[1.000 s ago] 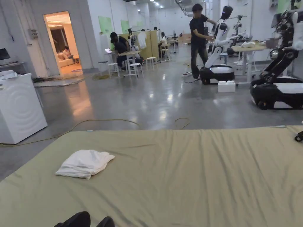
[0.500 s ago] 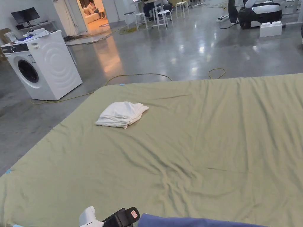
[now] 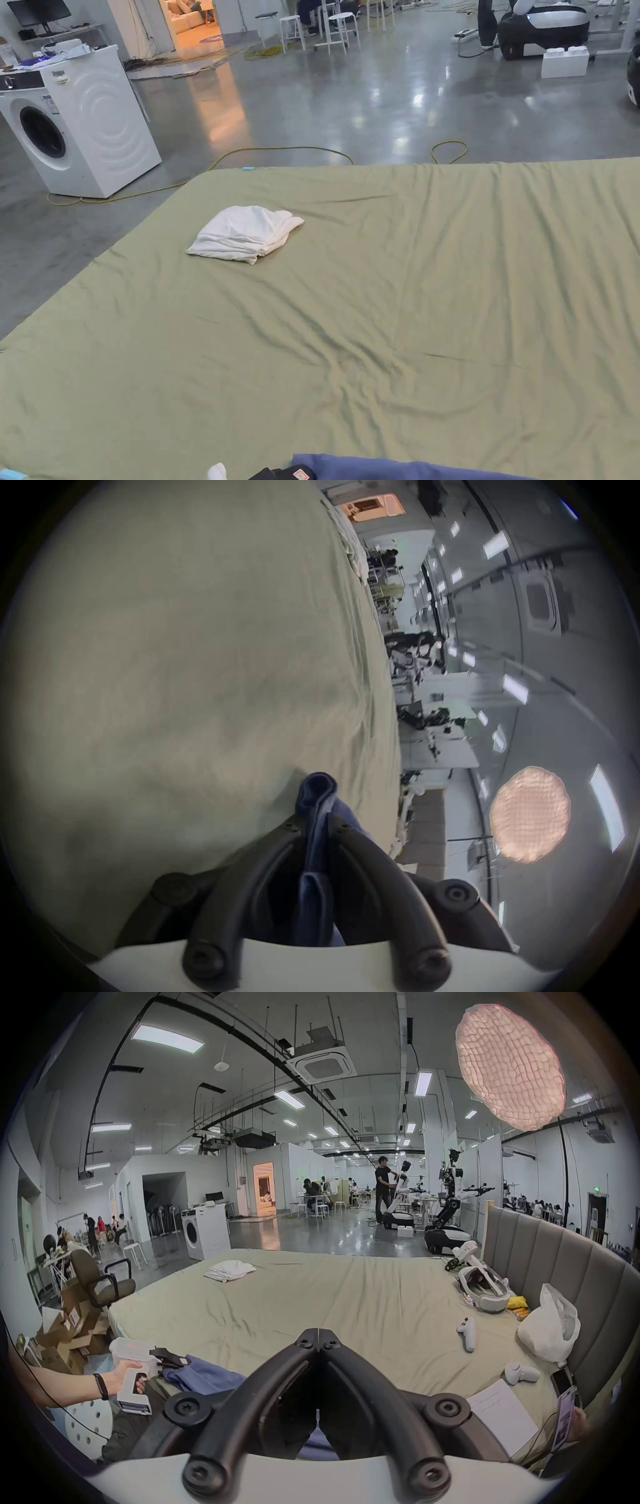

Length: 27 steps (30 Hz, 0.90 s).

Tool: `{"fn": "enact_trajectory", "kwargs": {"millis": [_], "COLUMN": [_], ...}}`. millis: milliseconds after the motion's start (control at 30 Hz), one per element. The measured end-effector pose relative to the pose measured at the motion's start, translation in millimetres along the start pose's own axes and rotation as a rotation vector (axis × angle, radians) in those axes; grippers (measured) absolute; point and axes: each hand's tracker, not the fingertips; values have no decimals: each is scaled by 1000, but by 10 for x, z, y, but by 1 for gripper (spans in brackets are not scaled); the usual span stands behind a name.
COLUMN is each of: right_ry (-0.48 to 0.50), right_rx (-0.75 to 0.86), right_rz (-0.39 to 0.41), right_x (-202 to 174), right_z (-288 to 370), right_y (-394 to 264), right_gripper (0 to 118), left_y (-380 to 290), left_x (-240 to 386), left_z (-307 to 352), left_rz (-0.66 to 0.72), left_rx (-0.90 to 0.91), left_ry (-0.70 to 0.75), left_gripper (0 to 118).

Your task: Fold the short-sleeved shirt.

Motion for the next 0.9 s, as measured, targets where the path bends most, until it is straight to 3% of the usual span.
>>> {"fn": "enact_trajectory", "kwargs": {"millis": [100,200,333,433,467,600,733,900], "right_ry": [14,9,13,17,16,17,0,-148], "right_rx": [-5,-8,-6,6,9,2,20,5], "right_rz": [1,-1,-49,-102,-125,-203,-208,-168], "right_x": [237,260,338,408,432,512,552,607], "right_z": [-95,-90,-79,-54,-52,-66,84,372], "right_y": [-2,-18,-80,-158,-181,-242,-246,-364], "right_gripper": [0,0,0,0,0,0,0,0], "left_y": [-12,139,302,264,172,-373,-1039,-1626], "left_x": [243,393,976,1333,1433,1665,1677,1666], "left_z": [190,568,984,1062,1045,634,-252,-1094], "left_rz": [-73,-74,-304,-489,-512,-583,-632,-684], "left_rx": [50,113,243,254,233,124,-74,-195], "left_ry": [45,-75,35,228,196,75,19,128], "left_gripper": [11,10,10,10,10,10,10,11]}}
